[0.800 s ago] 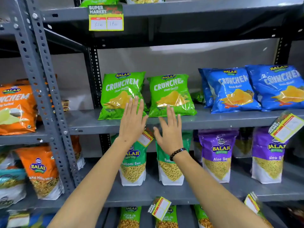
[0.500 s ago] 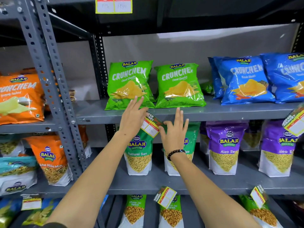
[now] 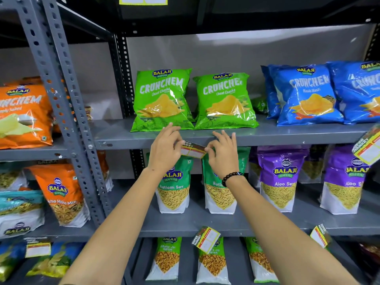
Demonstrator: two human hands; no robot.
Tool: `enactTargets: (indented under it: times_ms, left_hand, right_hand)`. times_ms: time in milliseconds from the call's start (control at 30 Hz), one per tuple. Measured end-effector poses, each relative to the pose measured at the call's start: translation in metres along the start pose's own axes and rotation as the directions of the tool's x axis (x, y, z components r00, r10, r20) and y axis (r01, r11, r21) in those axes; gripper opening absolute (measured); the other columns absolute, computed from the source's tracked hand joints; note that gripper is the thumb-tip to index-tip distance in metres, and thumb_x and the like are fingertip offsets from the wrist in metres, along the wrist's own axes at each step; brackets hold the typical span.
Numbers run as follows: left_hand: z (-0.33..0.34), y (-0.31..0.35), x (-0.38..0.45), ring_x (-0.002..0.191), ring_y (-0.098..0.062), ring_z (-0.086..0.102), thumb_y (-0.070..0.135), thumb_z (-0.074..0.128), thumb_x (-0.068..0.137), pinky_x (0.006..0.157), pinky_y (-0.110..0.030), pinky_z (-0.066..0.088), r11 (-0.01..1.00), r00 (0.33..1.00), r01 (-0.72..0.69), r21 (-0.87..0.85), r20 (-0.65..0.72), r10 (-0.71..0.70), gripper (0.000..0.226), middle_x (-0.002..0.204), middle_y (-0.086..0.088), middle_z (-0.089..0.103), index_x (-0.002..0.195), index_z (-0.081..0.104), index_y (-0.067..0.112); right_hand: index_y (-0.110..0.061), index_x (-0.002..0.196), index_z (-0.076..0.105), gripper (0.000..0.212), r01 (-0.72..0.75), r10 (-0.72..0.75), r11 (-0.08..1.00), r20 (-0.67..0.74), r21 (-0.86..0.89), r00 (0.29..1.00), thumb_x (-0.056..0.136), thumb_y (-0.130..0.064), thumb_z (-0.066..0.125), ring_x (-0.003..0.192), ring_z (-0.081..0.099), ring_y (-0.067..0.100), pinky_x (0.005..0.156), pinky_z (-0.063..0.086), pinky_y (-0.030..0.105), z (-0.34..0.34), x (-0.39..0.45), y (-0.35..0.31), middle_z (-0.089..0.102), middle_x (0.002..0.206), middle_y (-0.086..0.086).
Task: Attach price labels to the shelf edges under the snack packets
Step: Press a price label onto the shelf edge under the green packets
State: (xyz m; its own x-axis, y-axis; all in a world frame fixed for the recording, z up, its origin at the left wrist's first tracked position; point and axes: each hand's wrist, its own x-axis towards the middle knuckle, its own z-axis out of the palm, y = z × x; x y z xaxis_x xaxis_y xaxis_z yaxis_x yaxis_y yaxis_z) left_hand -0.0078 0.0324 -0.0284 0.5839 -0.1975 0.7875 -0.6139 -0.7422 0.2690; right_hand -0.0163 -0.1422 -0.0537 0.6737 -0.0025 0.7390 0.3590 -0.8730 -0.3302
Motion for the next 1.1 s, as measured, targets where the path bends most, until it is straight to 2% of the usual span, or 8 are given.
enactTargets:
  times_ms: [100, 167, 233, 333, 600, 733, 900, 1100]
  left_hand:
    - [0.004, -0.005, -0.006, 0.131, -0.029, 0.039, 0.007, 0.062, 0.084, 0.114, -0.042, 0.019, 0.994, 0.994, 0.088, -0.070, 0.067, -0.084, 0.010, 0.129, -0.012, 0.056, 0.075, 0.058, 0.007]
    - [0.007, -0.005, -0.007, 0.122, -0.029, 0.046, 0.007, 0.064, 0.083, 0.116, -0.042, 0.012, 0.990, 0.990, 0.123, -0.068, 0.084, -0.117, 0.010, 0.122, -0.013, 0.059, 0.074, 0.059, 0.007]
    - [0.010, -0.003, -0.006, 0.115, -0.028, 0.050, 0.008, 0.065, 0.082, 0.115, -0.046, 0.021, 0.987, 0.988, 0.148, -0.066, 0.056, -0.145, 0.009, 0.113, -0.012, 0.061, 0.074, 0.060, 0.007]
    - [0.013, -0.001, -0.003, 0.109, -0.028, 0.051, 0.013, 0.064, 0.084, 0.098, -0.042, 0.036, 0.977, 0.979, 0.203, -0.069, 0.016, -0.203, 0.009, 0.108, -0.009, 0.063, 0.076, 0.061, 0.009]
    - [0.012, 0.007, 0.009, 0.084, -0.024, 0.054, 0.021, 0.061, 0.085, 0.071, -0.033, 0.038, 0.949, 0.949, 0.310, -0.054, -0.048, -0.313, 0.013, 0.086, -0.003, 0.064, 0.073, 0.057, 0.016]
    - [0.014, 0.008, 0.011, 0.088, -0.024, 0.058, 0.023, 0.066, 0.082, 0.071, -0.032, 0.039, 0.929, 0.926, 0.357, -0.095, -0.094, -0.365, 0.016, 0.092, -0.004, 0.067, 0.087, 0.054, 0.014]
    - [0.018, 0.013, 0.012, 0.095, -0.024, 0.057, 0.044, 0.074, 0.070, 0.080, -0.039, 0.044, 0.934, 0.927, 0.351, -0.065, -0.118, -0.357, 0.047, 0.100, -0.004, 0.067, 0.098, 0.054, 0.013]
    - [0.025, 0.014, 0.014, 0.093, -0.026, 0.057, 0.043, 0.075, 0.069, 0.083, -0.041, 0.042, 0.937, 0.920, 0.347, -0.029, -0.185, -0.346, 0.046, 0.097, -0.006, 0.067, 0.096, 0.055, 0.012]
  right_hand:
    - [-0.005, 0.082, 0.065, 0.010, 0.043, -0.042, 0.999, 0.047, -0.021, 0.998, 0.086, -0.013, 0.060, 0.123, 0.048, 0.029, 0.117, 0.009, 0.047, -0.011, 0.008, 0.006, 0.060, 0.123, 0.013]
    - [-0.006, 0.080, 0.066, 0.010, 0.057, -0.054, 0.998, 0.082, -0.032, 0.995, 0.085, -0.013, 0.061, 0.114, 0.052, 0.029, 0.113, 0.019, 0.045, -0.015, 0.013, 0.008, 0.063, 0.118, 0.011]
    - [-0.007, 0.079, 0.066, 0.011, 0.057, -0.052, 0.997, 0.098, -0.050, 0.994, 0.085, -0.015, 0.061, 0.108, 0.053, 0.030, 0.103, 0.029, 0.042, -0.017, 0.018, 0.008, 0.063, 0.114, 0.009]
    - [-0.010, 0.079, 0.065, 0.012, 0.032, -0.025, 0.998, 0.109, -0.061, 0.994, 0.086, -0.018, 0.060, 0.097, 0.055, 0.030, 0.091, 0.036, 0.041, -0.021, 0.026, 0.005, 0.065, 0.104, 0.008]
    - [-0.011, 0.078, 0.061, 0.013, -0.068, 0.069, 0.998, 0.087, -0.016, 0.994, 0.087, -0.020, 0.059, 0.088, 0.057, 0.031, 0.086, 0.038, 0.043, -0.025, 0.038, -0.003, 0.066, 0.093, 0.009]
    - [-0.012, 0.082, 0.057, 0.012, -0.120, 0.118, 0.992, 0.044, 0.030, 0.992, 0.084, -0.022, 0.062, 0.087, 0.059, 0.030, 0.087, 0.037, 0.043, -0.023, 0.038, -0.005, 0.067, 0.087, 0.008]
    - [-0.012, 0.096, 0.050, 0.049, -0.151, 0.151, 0.989, -0.010, -0.001, 0.988, 0.073, -0.050, 0.069, 0.093, 0.056, 0.029, 0.086, 0.038, 0.043, -0.015, 0.036, -0.010, 0.064, 0.096, 0.007]
    - [-0.012, 0.101, 0.049, 0.050, -0.135, 0.131, 0.989, -0.068, -0.065, 0.989, 0.076, -0.052, 0.065, 0.100, 0.052, 0.030, 0.087, 0.035, 0.043, -0.003, 0.032, -0.008, 0.061, 0.103, 0.008]
